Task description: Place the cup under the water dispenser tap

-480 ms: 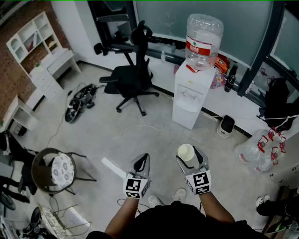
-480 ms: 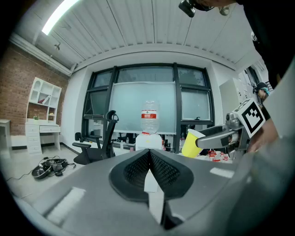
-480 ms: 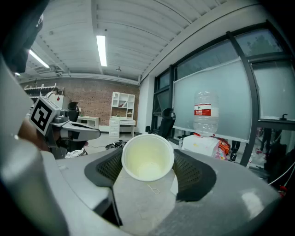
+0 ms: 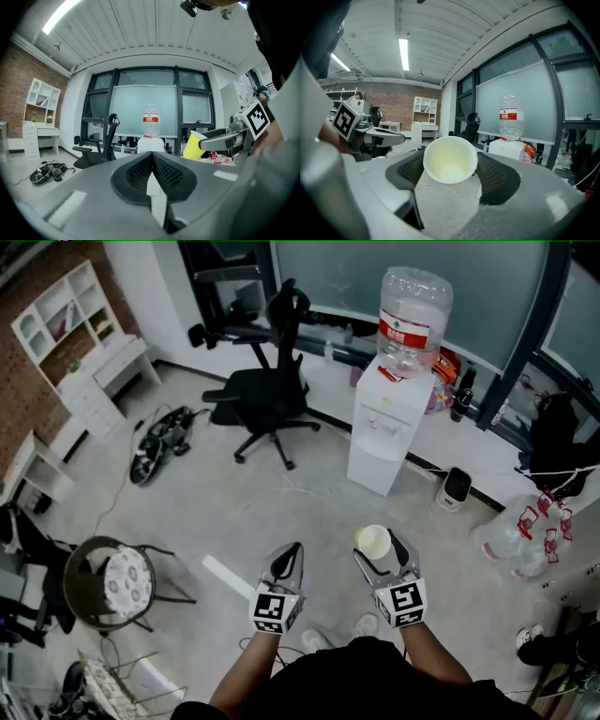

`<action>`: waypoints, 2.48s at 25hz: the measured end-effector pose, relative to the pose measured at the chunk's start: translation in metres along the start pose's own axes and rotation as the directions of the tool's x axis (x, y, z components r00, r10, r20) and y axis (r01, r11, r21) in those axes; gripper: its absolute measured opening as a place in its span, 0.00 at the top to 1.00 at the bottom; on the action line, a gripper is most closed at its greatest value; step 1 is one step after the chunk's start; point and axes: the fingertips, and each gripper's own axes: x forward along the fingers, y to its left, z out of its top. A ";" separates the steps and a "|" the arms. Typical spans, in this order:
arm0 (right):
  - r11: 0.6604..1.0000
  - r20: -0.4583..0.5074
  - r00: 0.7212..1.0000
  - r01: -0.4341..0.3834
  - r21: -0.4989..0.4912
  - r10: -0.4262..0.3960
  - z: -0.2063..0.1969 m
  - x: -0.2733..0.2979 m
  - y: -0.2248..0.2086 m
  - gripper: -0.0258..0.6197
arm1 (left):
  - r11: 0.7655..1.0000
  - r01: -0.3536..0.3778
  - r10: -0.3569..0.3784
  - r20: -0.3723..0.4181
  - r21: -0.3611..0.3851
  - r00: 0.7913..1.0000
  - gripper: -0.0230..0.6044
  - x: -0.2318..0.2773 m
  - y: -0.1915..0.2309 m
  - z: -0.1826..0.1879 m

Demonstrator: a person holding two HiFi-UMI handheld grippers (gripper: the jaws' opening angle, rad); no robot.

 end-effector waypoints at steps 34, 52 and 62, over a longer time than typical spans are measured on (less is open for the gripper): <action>0.997 -0.067 0.997 0.037 0.069 -0.032 -0.014 0.104 -0.176 0.42 | 0.995 0.094 -0.095 -0.114 -0.013 0.989 0.94 0.210 -0.014 0.005; 0.992 -0.074 0.990 0.121 0.039 -0.118 0.004 0.179 -0.252 0.42 | 0.982 0.186 -0.187 -0.102 -0.020 0.977 0.94 0.307 0.025 0.015; 0.978 -0.094 0.974 0.207 0.010 -0.205 0.018 0.245 -0.251 0.42 | 0.969 0.249 -0.247 -0.098 0.002 0.964 0.94 0.347 0.110 0.033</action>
